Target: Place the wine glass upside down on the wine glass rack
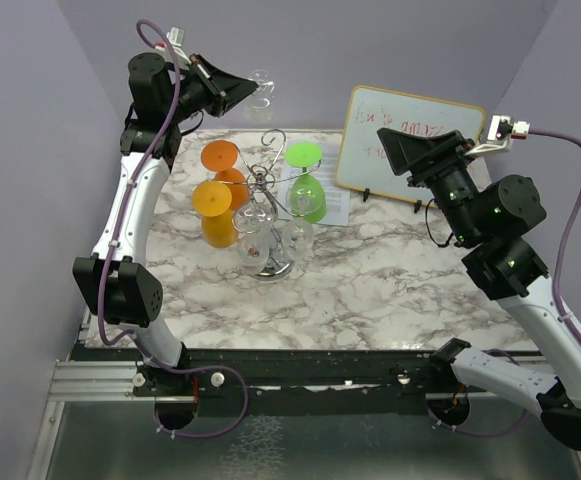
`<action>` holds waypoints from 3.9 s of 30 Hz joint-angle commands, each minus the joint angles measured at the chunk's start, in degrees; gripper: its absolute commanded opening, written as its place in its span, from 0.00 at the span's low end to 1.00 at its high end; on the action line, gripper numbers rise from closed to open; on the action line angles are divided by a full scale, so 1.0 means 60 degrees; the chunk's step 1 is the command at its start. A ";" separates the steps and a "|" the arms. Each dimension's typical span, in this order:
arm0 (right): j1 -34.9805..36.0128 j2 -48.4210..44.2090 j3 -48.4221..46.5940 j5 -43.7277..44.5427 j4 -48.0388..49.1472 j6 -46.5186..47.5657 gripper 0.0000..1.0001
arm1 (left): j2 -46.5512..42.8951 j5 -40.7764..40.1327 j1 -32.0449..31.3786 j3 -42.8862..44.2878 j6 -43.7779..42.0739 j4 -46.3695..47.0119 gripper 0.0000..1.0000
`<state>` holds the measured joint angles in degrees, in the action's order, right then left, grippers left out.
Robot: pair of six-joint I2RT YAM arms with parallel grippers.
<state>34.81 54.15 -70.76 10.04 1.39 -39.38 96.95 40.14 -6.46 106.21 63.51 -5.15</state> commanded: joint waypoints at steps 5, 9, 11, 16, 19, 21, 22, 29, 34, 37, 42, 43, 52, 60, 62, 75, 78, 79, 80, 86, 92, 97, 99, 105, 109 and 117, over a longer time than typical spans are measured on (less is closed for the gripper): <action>0.0000 -0.0108 0.0257 0.0214 -0.0056 -0.0142 0.64 | -0.1084 -0.0598 0.0204 -0.0799 -0.1007 -0.1187 0.00; 0.0007 -0.0168 0.0308 0.0209 -0.0069 -0.0190 0.64 | -0.1421 -0.0521 0.0270 -0.1213 -0.1373 -0.1514 0.00; 0.0002 -0.0200 0.0344 0.0227 -0.0092 -0.0190 0.64 | -0.1585 -0.0322 0.0270 -0.1480 -0.1403 -0.1521 0.00; 0.0008 -0.0248 0.0402 0.0269 -0.0099 -0.0240 0.64 | -0.1874 0.0006 0.0271 -0.1988 -0.1444 -0.1478 0.00; 0.0008 -0.0261 0.0417 0.0257 -0.0112 -0.0263 0.64 | -0.1873 0.0270 0.0271 -0.2159 -0.1429 -0.1432 0.00; 0.0001 -0.0277 0.0437 0.0281 -0.0127 -0.0264 0.64 | -0.1915 0.0308 0.0271 -0.2290 -0.1442 -0.1413 0.00; 0.0000 -0.0298 0.0431 0.0299 -0.0141 -0.0264 0.64 | -0.1906 0.0366 0.0271 -0.2310 -0.1453 -0.1413 0.00; 0.0007 -0.0345 0.0441 0.0362 -0.0169 -0.0249 0.64 | -0.1742 0.0847 0.0270 -0.2515 -0.1322 -0.1183 0.00; 0.0000 -0.0076 0.0202 0.0191 -0.0414 -0.0300 0.64 | -0.1770 0.1186 0.0271 -0.2717 -0.1341 -0.1110 0.00; 0.0007 0.0110 0.0109 0.0033 -0.0511 -0.0342 0.64 | -0.1844 0.1394 0.0271 -0.2878 -0.1341 -0.1038 0.00; 0.0008 0.0189 0.0118 -0.0023 -0.0453 -0.0409 0.64 | -0.1846 0.1800 0.0236 -0.3041 -0.1258 -0.0804 0.00; 0.0002 0.0189 0.0132 -0.0019 -0.0440 -0.0410 0.64 | -0.1846 0.1857 0.0221 -0.3091 -0.1215 -0.0736 0.00; 0.0001 0.0082 0.0191 0.0128 -0.0508 -0.0411 0.64 | -0.1857 0.2149 0.0041 -0.3407 -0.0692 -0.0081 0.00; 0.0009 0.0059 0.0243 0.0148 -0.0480 -0.0438 0.64 | -0.1855 0.2257 -0.0086 -0.3447 -0.0260 0.0385 0.00; 0.0002 0.0057 0.0264 0.0157 -0.0467 -0.0447 0.64 | -0.1787 0.2197 -0.0131 -0.3361 -0.0225 0.0393 0.00; 0.0000 0.0016 0.0361 0.0223 -0.0377 -0.0496 0.64 | -0.1168 0.1587 -0.0579 -0.2763 0.0427 0.1278 0.00; 0.0001 -0.0013 0.0368 0.0256 -0.0374 -0.0497 0.64 | -0.1106 0.1337 -0.0579 -0.2644 0.0410 0.1210 0.00; 0.0000 -0.0016 0.0381 0.0261 -0.0375 -0.0489 0.64 | -0.1076 0.1251 -0.0579 -0.2605 0.0392 0.1164 0.00; 0.0000 -0.0022 0.0375 0.0271 -0.0367 -0.0484 0.64 | -0.1051 0.1165 -0.0579 -0.2567 0.0368 0.1109 0.00; 0.0000 -0.0102 0.0412 0.0311 -0.0372 -0.0481 0.64 | -0.1034 0.0600 -0.0578 -0.2483 0.0345 0.0885 0.00; 0.0007 -0.0143 0.0437 0.0347 -0.0367 -0.0448 0.64 | -0.1130 -0.0078 -0.0528 -0.2265 0.0071 0.0238 0.00; 0.0002 -0.0176 0.0456 0.0365 -0.0342 -0.0439 0.64 | -0.1213 -0.0412 -0.0442 -0.2180 -0.0072 -0.0079 0.00; 0.0000 -0.0170 0.0454 0.0359 -0.0333 -0.0439 0.64 | -0.1224 -0.0501 -0.0413 -0.2162 -0.0133 -0.0207 0.00; 0.0008 -0.0169 0.0466 0.0363 -0.0321 -0.0447 0.64 | -0.1284 -0.0589 -0.0331 -0.2129 -0.0379 -0.0577 0.00; 0.0001 -0.0168 0.0478 0.0337 -0.0314 -0.0481 0.64 | -0.1436 -0.0691 -0.0261 -0.2096 -0.0695 -0.0976 0.00; 0.0003 -0.0164 0.0565 0.0297 -0.0312 -0.0520 0.64 | -0.1553 -0.0860 -0.0227 -0.2129 -0.0929 -0.1353 0.09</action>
<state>34.81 53.82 -68.03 10.90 -0.12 -42.06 90.74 37.58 -8.62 91.13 59.48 -14.04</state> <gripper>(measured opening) 0.637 0.068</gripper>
